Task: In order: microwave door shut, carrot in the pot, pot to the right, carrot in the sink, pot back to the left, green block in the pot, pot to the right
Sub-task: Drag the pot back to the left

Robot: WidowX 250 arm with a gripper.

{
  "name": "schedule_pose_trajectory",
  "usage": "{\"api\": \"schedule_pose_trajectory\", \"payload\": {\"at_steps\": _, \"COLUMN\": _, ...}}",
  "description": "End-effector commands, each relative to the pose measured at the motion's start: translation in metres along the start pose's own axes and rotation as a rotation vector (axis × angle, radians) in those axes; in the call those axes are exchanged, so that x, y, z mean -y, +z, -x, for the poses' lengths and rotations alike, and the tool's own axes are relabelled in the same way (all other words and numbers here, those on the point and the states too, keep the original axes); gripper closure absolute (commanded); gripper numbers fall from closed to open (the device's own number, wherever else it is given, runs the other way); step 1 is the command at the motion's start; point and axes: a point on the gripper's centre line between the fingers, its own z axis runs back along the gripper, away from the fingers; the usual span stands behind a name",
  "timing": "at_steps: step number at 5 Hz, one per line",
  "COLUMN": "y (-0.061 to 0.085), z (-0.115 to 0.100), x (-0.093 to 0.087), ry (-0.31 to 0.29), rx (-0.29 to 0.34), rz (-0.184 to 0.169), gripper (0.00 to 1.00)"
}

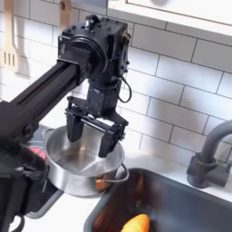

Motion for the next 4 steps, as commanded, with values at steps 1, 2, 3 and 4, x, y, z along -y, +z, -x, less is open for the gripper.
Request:
{"api": "schedule_pose_trajectory", "payload": {"at_steps": 1, "y": -0.012, "z": -0.002, "x": -0.013, "ry": 0.009, "rx": -0.035, "rz": -0.019, "gripper": 0.00}}
{"api": "schedule_pose_trajectory", "payload": {"at_steps": 2, "y": -0.013, "z": 0.000, "x": -0.026, "ry": 0.011, "rx": -0.037, "rz": -0.025, "gripper": 0.00}}
{"api": "schedule_pose_trajectory", "payload": {"at_steps": 3, "y": -0.015, "z": 0.003, "x": -0.038, "ry": 0.031, "rx": -0.042, "rz": -0.032, "gripper": 0.00}}
{"api": "schedule_pose_trajectory", "payload": {"at_steps": 4, "y": -0.017, "z": 0.003, "x": -0.039, "ry": 0.027, "rx": -0.051, "rz": -0.029, "gripper": 0.00}}
